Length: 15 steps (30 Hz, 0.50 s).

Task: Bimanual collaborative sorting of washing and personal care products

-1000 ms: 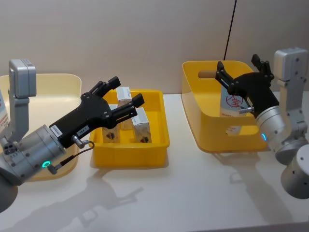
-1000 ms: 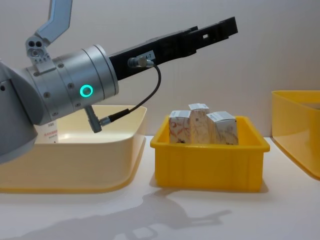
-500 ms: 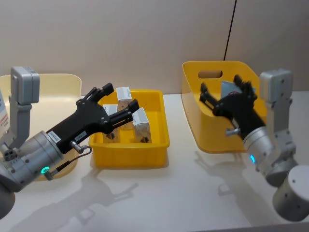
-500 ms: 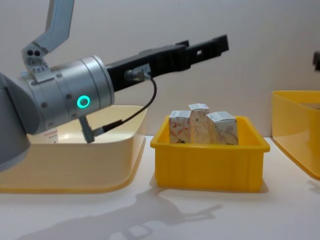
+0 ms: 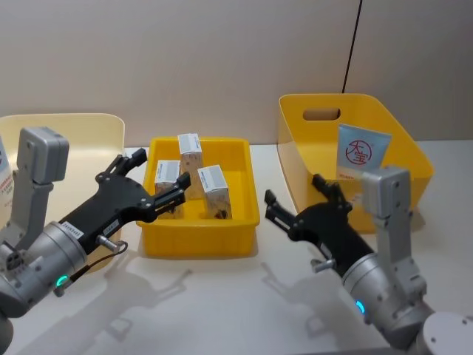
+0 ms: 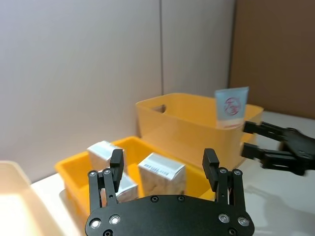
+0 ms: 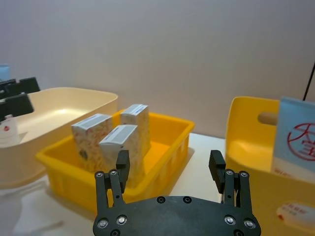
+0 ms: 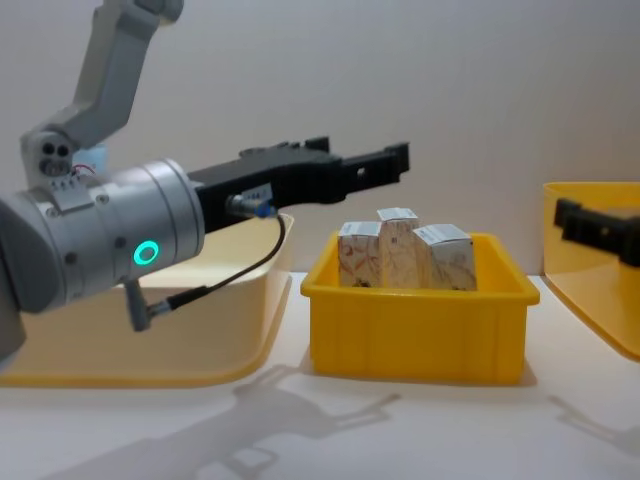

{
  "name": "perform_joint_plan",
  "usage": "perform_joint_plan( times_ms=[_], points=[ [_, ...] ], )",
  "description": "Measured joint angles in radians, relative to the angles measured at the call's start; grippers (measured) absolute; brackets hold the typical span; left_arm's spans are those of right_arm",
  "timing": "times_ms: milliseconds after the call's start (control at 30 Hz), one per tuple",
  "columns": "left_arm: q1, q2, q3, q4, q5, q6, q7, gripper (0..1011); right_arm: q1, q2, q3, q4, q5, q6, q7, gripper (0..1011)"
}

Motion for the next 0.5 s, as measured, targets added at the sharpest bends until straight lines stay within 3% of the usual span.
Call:
perform_joint_plan(
  times_ms=[500],
  points=[
    [0.071, 0.043, 0.008, -0.069, 0.125, 0.012, 0.200, 999, -0.019, 0.002, -0.012, -0.010, 0.010, 0.000, 0.003, 1001]
  ],
)
